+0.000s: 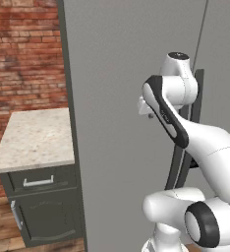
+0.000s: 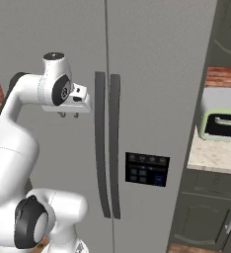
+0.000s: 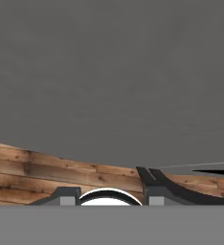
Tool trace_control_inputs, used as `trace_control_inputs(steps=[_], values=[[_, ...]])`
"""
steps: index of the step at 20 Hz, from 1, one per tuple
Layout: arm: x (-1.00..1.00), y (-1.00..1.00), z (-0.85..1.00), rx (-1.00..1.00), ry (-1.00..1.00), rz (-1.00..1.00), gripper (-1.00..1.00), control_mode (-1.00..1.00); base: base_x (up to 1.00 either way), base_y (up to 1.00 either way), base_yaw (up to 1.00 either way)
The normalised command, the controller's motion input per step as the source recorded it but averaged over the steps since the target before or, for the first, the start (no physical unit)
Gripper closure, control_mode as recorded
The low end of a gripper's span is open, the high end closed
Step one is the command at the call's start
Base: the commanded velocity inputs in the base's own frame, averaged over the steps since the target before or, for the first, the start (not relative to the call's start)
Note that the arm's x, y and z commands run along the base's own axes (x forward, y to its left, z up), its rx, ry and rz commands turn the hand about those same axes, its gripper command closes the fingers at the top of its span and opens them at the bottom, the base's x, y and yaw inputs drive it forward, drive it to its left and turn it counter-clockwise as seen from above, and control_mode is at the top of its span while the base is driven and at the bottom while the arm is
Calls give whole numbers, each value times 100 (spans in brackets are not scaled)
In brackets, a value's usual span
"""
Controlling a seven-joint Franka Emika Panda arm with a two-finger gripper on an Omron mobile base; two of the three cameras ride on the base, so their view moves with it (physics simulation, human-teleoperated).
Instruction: Open the freezer door, pick up the ice cube tray from the freezer, and place it on the dining counter.
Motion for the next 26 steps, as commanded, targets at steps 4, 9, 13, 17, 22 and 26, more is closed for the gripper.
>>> trace_control_inputs(steps=[4,9,13,17,22,26], values=[[-16,0,0,0,0,0,-100,-100,0,0,0],[-48,0,0,0,1,0,-100,-100,0,0,0],[-71,0,0,0,3,-4,-100,-100,0,0,0],[-69,0,0,0,5,-4,-100,-100,0,0,0],[-63,0,0,0,4,-3,-100,-100,0,0,0],[-38,-8,0,0,4,0,-100,-100,0,0,0]])
